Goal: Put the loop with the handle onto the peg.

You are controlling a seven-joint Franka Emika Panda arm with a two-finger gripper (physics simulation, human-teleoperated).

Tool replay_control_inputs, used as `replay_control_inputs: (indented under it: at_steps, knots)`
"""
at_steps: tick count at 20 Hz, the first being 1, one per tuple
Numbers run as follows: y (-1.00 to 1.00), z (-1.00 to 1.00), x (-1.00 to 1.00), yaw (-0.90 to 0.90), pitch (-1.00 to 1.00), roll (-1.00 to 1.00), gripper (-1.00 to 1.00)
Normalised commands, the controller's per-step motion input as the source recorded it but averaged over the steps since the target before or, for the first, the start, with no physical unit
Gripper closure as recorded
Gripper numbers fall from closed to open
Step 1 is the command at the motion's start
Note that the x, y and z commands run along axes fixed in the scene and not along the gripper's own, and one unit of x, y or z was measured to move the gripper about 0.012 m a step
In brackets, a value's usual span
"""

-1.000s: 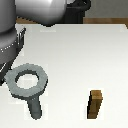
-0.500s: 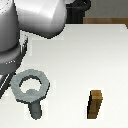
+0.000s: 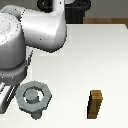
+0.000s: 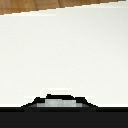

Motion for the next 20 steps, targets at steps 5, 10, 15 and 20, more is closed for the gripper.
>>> replay_control_inputs:
  at_steps: [5,10,15,20]
  knots:
    - [0.00,-0.40,0.00,0.00,0.00,0.00,-1.00]
    - [0.00,0.00,0.00,0.00,0.00,0.00,-1.00]
    - [0.00,0.00,0.00,0.00,0.00,0.00,-1.00]
    - [0.00,0.00,0.00,0.00,0.00,0.00,-1.00]
